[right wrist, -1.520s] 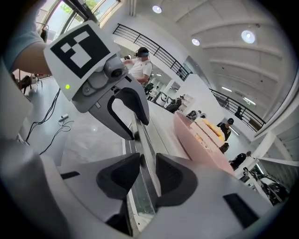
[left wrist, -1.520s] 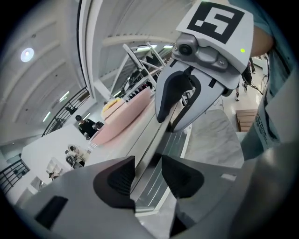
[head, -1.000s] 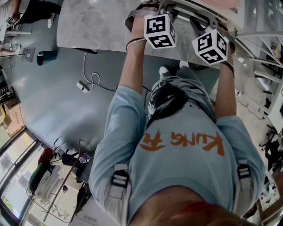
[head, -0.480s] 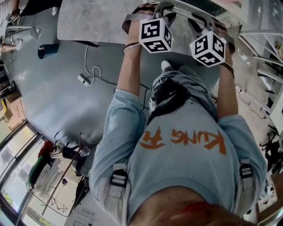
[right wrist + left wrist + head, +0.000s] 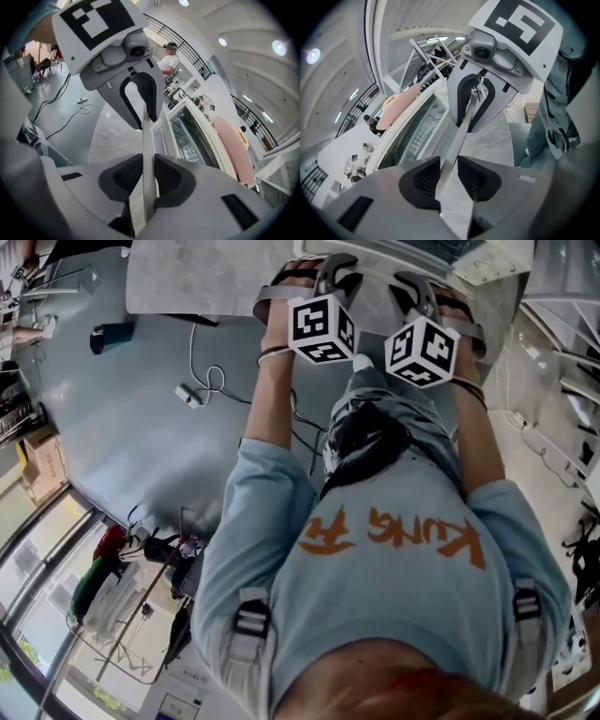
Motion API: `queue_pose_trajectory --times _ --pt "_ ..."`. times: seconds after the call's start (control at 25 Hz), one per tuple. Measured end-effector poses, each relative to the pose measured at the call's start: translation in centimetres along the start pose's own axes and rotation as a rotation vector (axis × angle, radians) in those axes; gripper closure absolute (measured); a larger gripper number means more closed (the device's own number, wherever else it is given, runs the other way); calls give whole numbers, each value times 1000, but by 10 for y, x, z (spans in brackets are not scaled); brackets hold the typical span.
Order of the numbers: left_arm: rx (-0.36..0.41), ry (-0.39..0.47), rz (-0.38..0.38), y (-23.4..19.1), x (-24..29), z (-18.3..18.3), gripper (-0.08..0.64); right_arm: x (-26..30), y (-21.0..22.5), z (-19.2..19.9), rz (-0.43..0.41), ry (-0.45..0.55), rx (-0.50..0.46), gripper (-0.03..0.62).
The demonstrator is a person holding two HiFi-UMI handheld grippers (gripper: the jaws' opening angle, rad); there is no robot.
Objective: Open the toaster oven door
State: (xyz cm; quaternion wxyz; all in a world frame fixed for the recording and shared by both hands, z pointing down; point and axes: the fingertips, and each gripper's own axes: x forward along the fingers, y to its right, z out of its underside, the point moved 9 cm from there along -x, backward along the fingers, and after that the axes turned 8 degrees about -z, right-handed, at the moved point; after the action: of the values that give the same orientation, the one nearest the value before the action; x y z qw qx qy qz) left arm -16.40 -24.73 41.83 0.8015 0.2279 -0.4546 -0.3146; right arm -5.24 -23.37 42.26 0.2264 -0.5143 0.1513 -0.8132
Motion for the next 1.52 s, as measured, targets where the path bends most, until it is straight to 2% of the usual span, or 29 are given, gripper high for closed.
queue_pose_trajectory --times 0.24,0.44,0.88,1.12,1.28,1.52 --pt "-19 -40 -5 26 -1 16 445 14 -31 1 30 -16 -4 520" --pt "-32 -37 -2 47 -1 25 445 22 -52 4 47 -49 11 518" --pt "-11 -41 10 87 4 48 445 43 -101 13 126 -77 -81 522" --pt "-23 -37 28 109 5 58 436 52 -130 21 95 -70 -89 439" --pt "-10 -24 85 121 9 63 381 63 -145 30 81 -57 -95 350" --pt "-8 -10 55 144 13 77 339 79 -166 36 123 -54 -127 336"
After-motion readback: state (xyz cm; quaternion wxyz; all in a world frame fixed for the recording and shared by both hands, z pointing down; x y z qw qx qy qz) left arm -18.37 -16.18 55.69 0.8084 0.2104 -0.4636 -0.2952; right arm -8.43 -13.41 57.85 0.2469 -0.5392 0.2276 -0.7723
